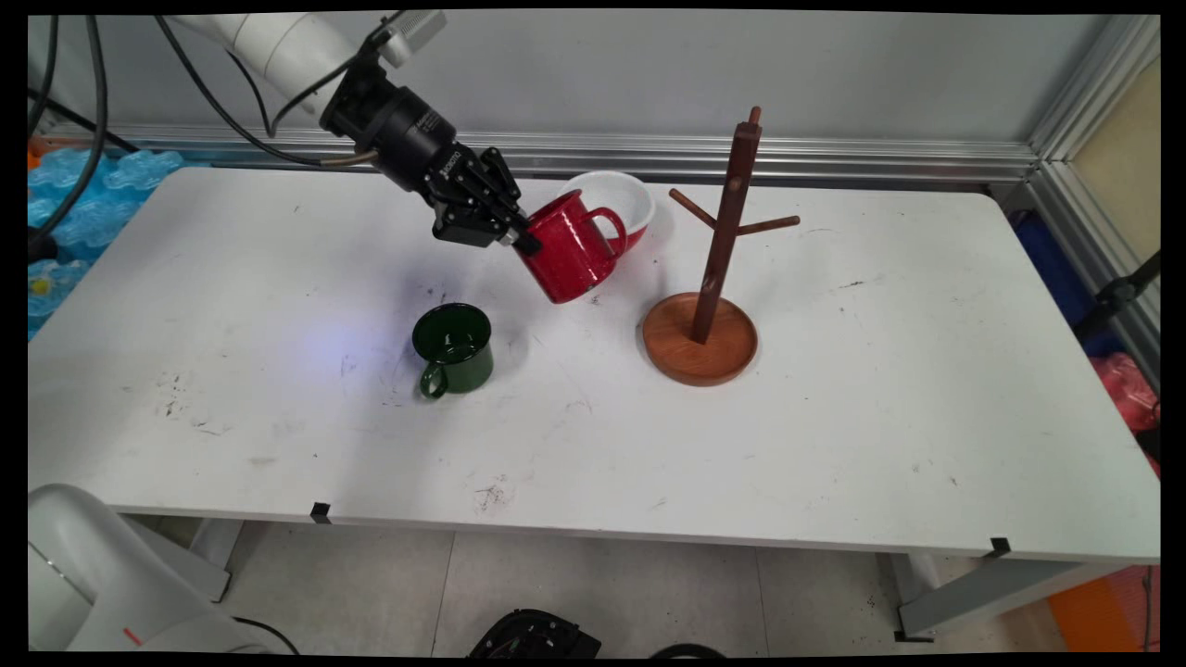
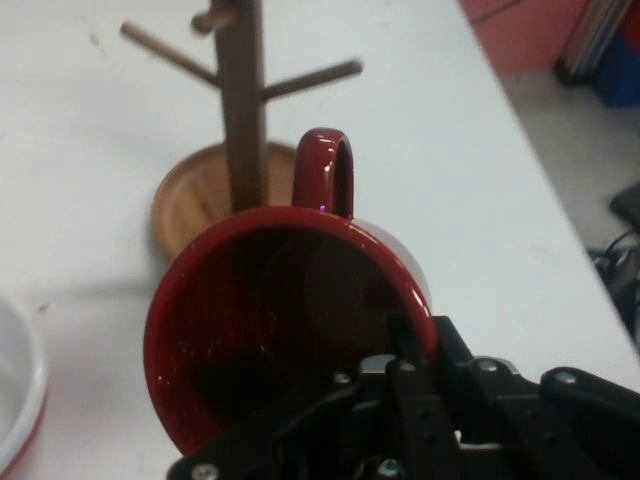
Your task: Place the picked object on the table
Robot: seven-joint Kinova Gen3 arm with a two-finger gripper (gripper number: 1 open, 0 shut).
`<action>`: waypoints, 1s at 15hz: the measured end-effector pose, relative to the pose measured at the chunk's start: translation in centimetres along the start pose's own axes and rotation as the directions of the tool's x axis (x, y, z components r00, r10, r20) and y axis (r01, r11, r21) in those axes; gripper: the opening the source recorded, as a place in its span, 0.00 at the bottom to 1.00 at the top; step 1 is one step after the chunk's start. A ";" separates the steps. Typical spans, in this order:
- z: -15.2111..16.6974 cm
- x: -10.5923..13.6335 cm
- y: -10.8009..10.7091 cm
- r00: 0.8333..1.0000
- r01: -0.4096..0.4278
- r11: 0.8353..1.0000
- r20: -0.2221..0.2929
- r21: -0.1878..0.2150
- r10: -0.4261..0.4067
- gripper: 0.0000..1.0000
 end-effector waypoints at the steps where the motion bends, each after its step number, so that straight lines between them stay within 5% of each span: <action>1: 0.0 -0.1 -0.1 1.000 -0.004 1.000 0.009 0.005 0.004 0.00; 15: -1.4 -2.4 -1.1 0.974 -0.127 0.990 0.197 0.057 0.114 0.00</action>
